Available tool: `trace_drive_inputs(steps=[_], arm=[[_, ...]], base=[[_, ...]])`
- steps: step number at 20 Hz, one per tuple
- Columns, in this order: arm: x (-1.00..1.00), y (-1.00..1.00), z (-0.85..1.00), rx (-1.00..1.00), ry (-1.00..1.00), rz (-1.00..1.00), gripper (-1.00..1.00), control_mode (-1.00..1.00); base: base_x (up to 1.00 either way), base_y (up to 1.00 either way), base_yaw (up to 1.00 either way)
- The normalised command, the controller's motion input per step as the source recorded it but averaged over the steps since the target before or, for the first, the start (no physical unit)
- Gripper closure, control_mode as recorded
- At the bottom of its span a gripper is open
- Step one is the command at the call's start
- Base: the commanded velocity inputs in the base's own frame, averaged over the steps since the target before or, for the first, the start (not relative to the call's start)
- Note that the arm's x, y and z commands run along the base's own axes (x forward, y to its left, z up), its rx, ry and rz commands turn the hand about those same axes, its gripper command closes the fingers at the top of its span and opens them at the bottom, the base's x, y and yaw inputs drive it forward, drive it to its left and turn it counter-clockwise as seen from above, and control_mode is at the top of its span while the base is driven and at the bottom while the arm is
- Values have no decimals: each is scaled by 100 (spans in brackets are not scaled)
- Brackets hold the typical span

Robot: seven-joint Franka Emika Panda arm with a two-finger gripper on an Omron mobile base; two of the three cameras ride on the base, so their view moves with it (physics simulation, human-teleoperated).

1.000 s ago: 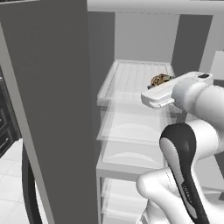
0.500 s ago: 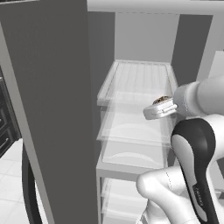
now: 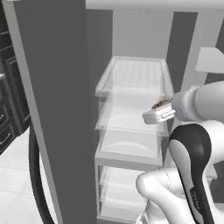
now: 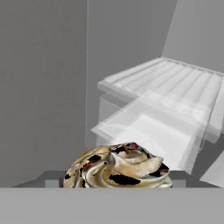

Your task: Take the donut and cupcake from the fridge and place them on the empty tray on the dining counter.

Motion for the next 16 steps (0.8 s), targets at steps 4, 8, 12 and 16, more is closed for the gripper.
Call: trace_drive_inputs(steps=[4, 8, 12, 16], arm=[[0, 0, 0, 0, 0, 0, 100, 100], [0, 0, 0, 0, 0, 0, 100, 100], [0, 0, 0, 0, 0, 0, 100, 100], [0, 0, 0, 0, 0, 0, 100, 100]], base=[[-95, -4, 0], [-81, 0, 0], [-76, 0, -2], [-65, -3, 0]])
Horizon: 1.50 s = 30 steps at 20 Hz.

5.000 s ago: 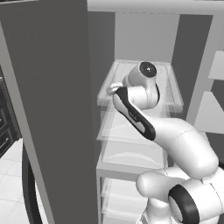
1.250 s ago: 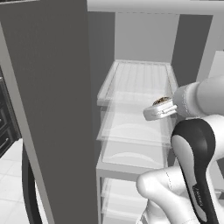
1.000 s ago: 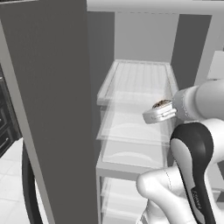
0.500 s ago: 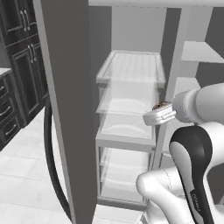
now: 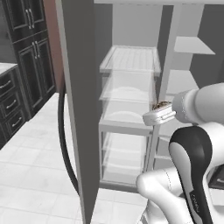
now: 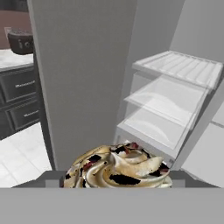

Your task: Take the donut and cupcake from the fridge and place them on the empty tray on the dining counter.

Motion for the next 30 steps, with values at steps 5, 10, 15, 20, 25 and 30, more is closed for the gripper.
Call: trace_drive_inputs(steps=[5, 10, 15, 20, 25, 30], arm=[[0, 0, 0, 0, 0, 0, 100, 100], [0, 0, 0, 0, 0, 0, 100, 100], [0, 0, 0, 0, 0, 0, 100, 100], [0, 0, 0, 0, 0, 0, 100, 100], [0, 0, 0, 0, 0, 0, 100, 100], [0, 0, 0, 0, 0, 0, 100, 100]], base=[[-64, -22, 12], [-32, -25, 34], [-49, -22, 50], [-92, -38, 41], [-100, -54, 27], [-100, -44, 29]])
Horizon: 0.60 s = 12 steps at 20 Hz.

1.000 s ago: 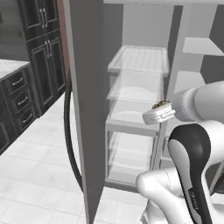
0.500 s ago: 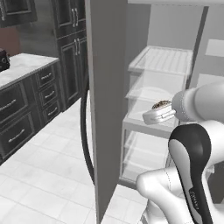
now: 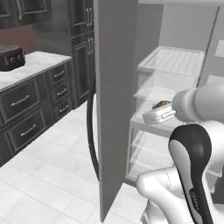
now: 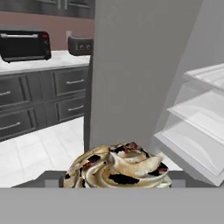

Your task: Take the donut and cupcake from the fridge and place them on the empty tray on the dining counter.

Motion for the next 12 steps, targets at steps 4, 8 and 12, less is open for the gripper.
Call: trace_drive_inputs(steps=[4, 8, 12], arm=[[0, 0, 0, 0, 0, 0, 100, 100], [0, 0, 0, 0, 0, 0, 100, 100], [0, 0, 0, 0, 0, 0, 100, 100]], base=[[-100, -20, 41], [-100, -4, 57], [-99, -1, 64]])
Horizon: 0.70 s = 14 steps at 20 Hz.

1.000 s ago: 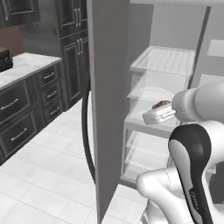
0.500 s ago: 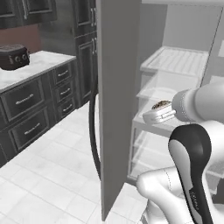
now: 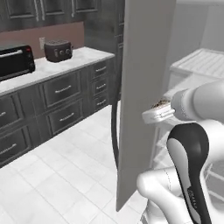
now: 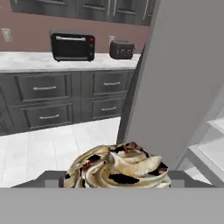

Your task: Take the donut and cupcake from the fridge and place them on the empty tray on the dining counter.

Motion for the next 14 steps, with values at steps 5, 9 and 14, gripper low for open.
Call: trace_drive_inputs(steps=[5, 9, 14], arm=[[0, 0, 0, 0, 0, 0, 100, 100], [0, 0, 0, 0, 0, 0, 100, 100], [0, 0, 0, 0, 0, 0, 100, 100]], base=[[-92, 0, 68], [-94, 0, 67], [-100, -2, 62]])
